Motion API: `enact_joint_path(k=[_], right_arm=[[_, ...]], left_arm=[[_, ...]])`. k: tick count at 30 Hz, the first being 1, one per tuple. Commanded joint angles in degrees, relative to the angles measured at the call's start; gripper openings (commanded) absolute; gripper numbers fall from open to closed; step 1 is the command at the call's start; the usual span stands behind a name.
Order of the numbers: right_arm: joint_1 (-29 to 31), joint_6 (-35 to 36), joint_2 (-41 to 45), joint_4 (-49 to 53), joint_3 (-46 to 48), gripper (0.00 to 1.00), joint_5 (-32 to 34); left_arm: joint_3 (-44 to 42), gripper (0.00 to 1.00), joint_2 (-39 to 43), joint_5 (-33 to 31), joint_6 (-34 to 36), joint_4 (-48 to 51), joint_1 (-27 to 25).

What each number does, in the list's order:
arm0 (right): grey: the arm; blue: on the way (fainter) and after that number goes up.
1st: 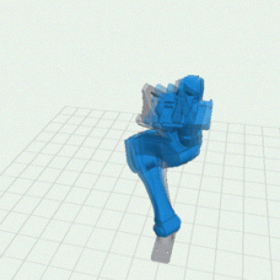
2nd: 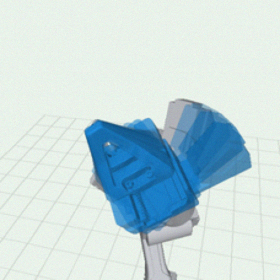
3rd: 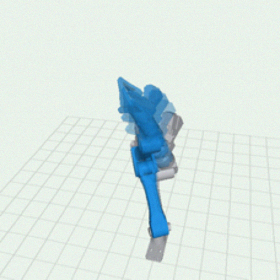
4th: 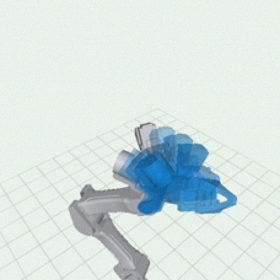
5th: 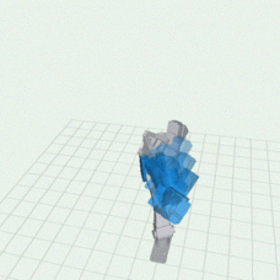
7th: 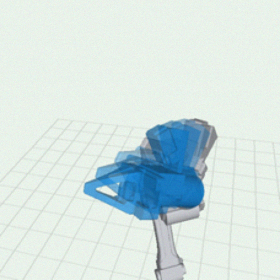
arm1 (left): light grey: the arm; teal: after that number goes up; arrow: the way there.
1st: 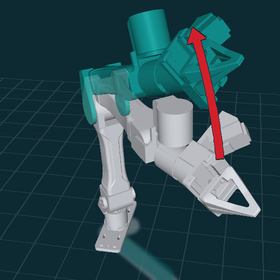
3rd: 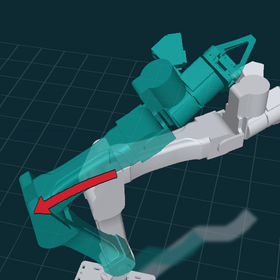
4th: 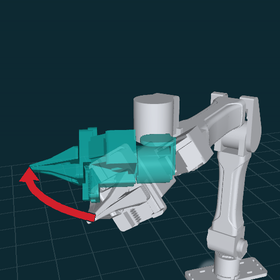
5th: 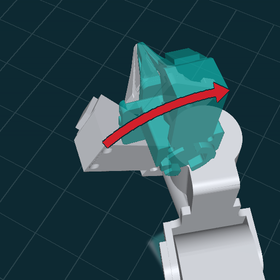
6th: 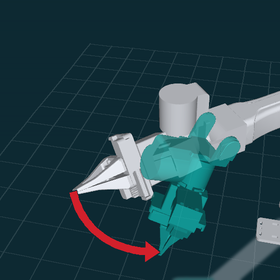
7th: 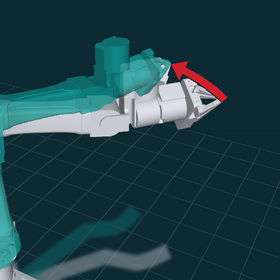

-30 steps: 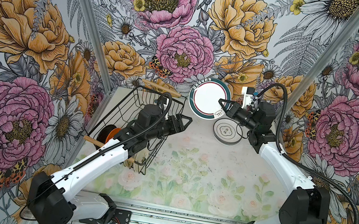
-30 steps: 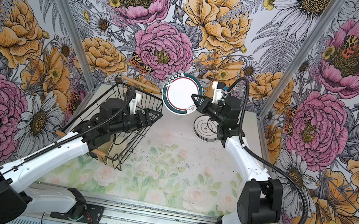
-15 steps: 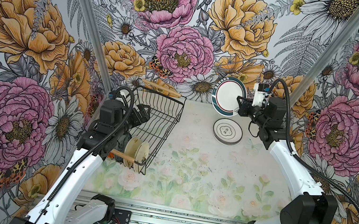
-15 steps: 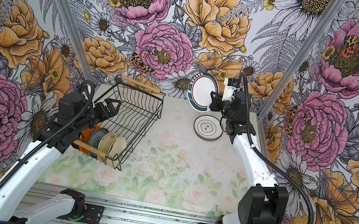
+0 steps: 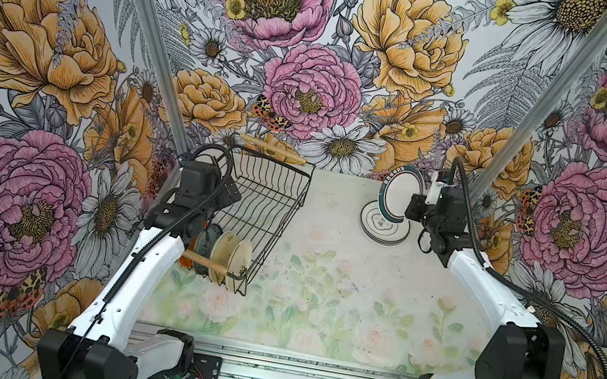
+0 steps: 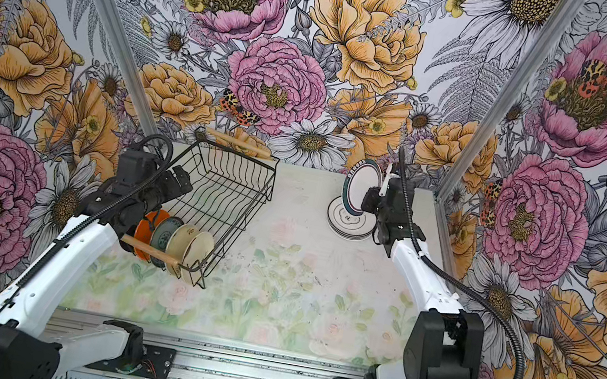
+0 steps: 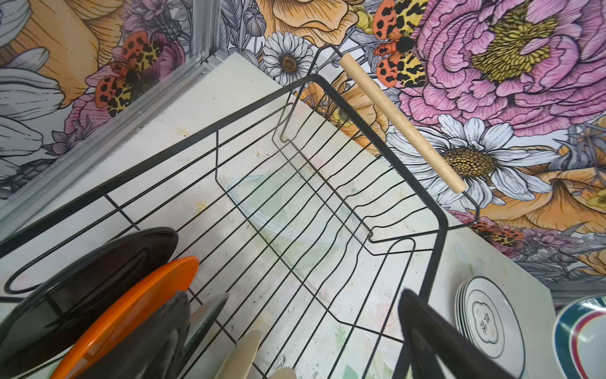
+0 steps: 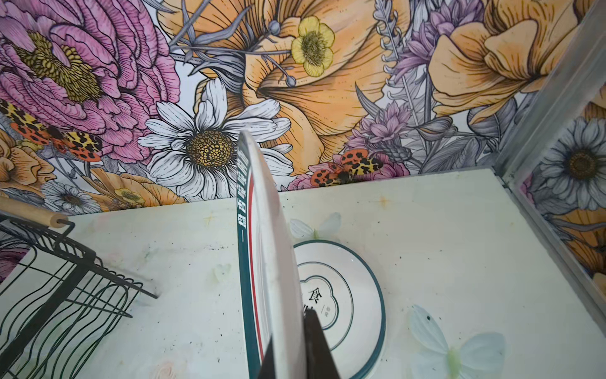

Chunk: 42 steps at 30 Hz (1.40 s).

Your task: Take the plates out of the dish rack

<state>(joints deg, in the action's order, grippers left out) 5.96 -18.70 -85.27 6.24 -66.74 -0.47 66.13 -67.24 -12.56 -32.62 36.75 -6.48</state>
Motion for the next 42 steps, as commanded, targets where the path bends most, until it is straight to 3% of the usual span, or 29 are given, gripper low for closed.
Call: enact_joint_path(k=[1, 6, 12, 18, 30, 42], right_arm=[[-1.0, -5.2, -0.7, -2.7, 0.4, 0.0, 2.8], [-4.9, -15.9, -3.8, -2.3, 2.0, 0.0, -2.2], [-7.1, -22.2, -8.0, -6.7, 4.0, 0.0, -8.3], [-8.0, -28.3, -12.8, -11.5, 4.3, 0.0, -13.2], [-8.5, -36.5, -18.7, -18.2, 4.7, 0.0, -18.4], [-8.4, -37.1, -20.0, -18.2, 5.1, 0.0, -18.1]], left_arm=[[2.5, 0.99, -1.8, -2.1, 0.4, 1.8, 0.8], [3.9, 0.99, -2.6, -2.2, 3.0, 1.8, 0.9], [3.7, 0.99, -0.9, -2.7, 8.0, 1.7, 1.0], [2.9, 0.99, -2.3, -3.1, 8.0, 2.0, 1.1], [3.0, 0.99, -2.0, -1.8, 8.0, 1.6, 0.7], [3.2, 0.99, -3.0, 0.1, 7.7, 1.7, 0.8]])
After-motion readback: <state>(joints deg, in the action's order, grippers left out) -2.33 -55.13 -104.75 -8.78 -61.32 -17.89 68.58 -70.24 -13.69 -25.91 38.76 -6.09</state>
